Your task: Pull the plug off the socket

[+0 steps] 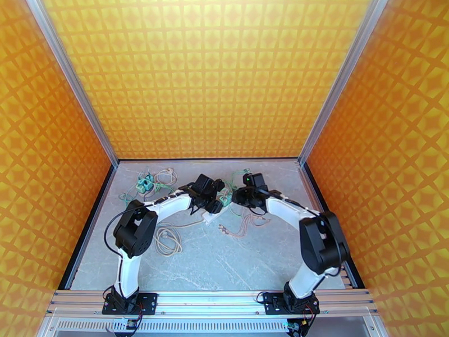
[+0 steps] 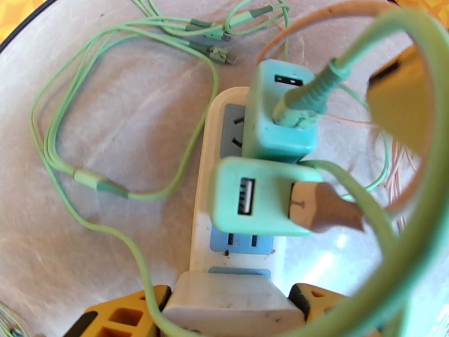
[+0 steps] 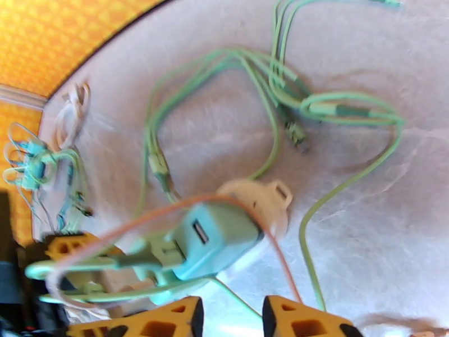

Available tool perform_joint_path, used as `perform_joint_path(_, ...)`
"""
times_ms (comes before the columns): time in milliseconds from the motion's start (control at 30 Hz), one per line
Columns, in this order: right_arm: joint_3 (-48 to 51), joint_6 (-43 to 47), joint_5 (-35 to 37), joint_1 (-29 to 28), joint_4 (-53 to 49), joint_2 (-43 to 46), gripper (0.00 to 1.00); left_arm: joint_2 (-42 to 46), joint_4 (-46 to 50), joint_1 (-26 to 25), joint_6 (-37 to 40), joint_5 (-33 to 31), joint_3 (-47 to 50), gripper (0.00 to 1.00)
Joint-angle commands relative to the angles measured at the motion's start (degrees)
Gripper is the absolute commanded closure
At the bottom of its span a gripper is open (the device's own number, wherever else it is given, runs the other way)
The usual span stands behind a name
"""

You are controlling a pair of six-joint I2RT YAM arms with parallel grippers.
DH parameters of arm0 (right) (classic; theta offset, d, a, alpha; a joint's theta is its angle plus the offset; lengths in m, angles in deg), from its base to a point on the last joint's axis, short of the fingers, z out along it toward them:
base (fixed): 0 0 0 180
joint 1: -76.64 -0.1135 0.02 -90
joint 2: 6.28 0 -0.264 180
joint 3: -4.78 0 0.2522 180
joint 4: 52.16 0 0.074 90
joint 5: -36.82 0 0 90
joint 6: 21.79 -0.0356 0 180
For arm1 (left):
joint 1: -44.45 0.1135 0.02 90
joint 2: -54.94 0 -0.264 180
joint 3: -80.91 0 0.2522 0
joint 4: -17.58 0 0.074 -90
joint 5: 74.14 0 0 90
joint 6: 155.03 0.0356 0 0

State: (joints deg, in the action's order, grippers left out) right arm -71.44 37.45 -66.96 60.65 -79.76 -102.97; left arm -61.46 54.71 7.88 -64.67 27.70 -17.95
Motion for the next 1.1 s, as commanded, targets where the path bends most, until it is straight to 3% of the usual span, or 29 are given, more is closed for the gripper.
perform_joint_path(0,2.7,-4.1,-2.6,0.8,2.6,2.0,0.62,2.3,4.1,-2.3,-3.6,0.1,3.4,0.56)
perform_joint_path(433,2.6,-11.6,-11.0,2.5,11.1,-5.2,0.62,4.3,3.8,-3.5,-5.5,-1.3,5.5,0.53)
perform_joint_path(833,4.8,-7.6,-12.0,2.5,7.4,-7.7,0.62,2.9,5.7,-4.8,-4.8,-4.4,3.9,0.55)
perform_joint_path(1067,5.9,-2.6,-7.3,2.5,1.4,-8.2,0.64,2.9,7.6,-6.1,-3.2,-10.2,2.3,0.58)
